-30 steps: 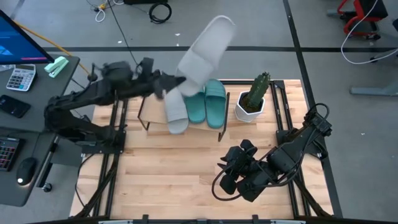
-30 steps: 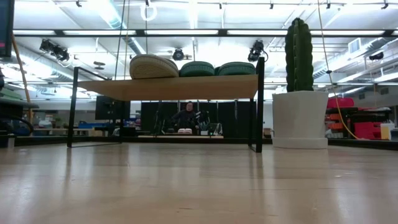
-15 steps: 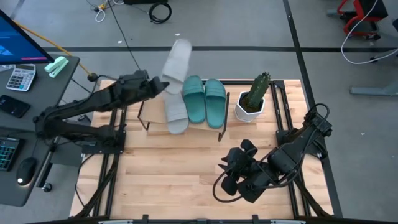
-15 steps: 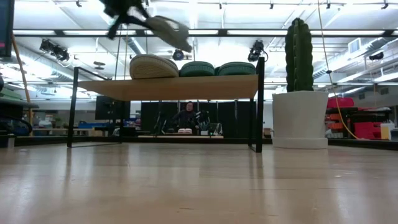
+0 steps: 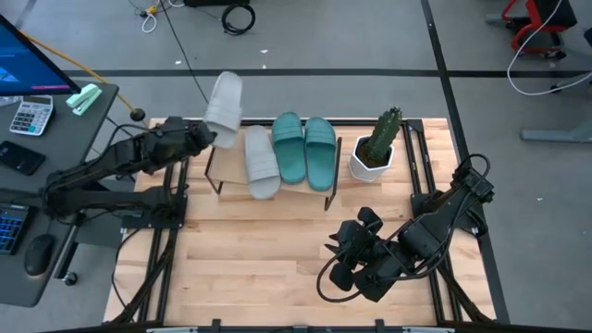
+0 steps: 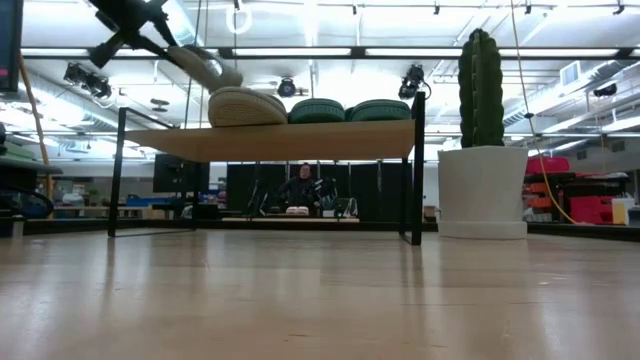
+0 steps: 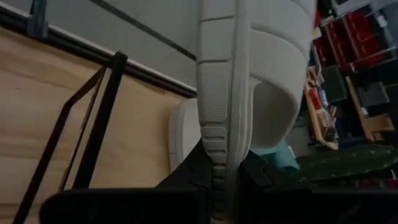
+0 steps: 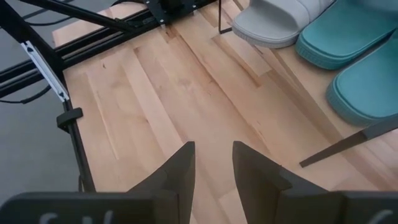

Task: Pick and place slides into the shelf
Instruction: Put the gray slide on the shelf

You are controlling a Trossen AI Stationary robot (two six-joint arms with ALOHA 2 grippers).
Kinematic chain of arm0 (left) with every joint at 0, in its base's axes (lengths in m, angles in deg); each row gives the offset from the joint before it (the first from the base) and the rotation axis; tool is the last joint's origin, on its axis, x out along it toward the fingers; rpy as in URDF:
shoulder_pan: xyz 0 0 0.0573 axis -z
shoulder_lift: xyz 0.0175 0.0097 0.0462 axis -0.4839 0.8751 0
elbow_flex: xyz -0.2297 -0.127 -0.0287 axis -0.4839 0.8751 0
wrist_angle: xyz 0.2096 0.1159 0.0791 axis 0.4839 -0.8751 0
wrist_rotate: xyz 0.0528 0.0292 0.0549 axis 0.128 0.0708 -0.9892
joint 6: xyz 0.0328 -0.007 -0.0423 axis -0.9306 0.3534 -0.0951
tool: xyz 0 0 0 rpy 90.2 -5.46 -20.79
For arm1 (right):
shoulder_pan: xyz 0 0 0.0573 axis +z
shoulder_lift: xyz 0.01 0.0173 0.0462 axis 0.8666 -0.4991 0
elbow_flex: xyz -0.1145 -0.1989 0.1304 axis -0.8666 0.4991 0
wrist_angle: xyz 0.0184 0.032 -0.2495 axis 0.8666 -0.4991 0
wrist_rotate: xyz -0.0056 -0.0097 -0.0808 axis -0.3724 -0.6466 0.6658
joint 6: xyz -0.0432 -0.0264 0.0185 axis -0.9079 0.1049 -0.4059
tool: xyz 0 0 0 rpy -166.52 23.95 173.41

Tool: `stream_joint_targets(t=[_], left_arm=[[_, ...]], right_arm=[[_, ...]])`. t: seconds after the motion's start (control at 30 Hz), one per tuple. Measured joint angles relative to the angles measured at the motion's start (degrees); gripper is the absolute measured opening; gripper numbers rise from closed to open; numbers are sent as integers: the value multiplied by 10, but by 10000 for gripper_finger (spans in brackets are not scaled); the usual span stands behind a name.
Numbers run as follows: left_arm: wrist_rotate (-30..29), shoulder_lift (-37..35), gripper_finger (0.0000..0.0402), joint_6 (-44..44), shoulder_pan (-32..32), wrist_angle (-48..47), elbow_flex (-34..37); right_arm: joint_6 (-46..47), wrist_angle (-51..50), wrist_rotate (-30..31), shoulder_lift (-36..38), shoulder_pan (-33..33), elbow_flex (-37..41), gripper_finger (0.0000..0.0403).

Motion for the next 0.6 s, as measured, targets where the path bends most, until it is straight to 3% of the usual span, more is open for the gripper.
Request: stream_joint_targets(t=[0.6], left_arm=[[-25,13,35,101,121,-127,0]], right_arm=[[6,0,1,0,0,0,113]])
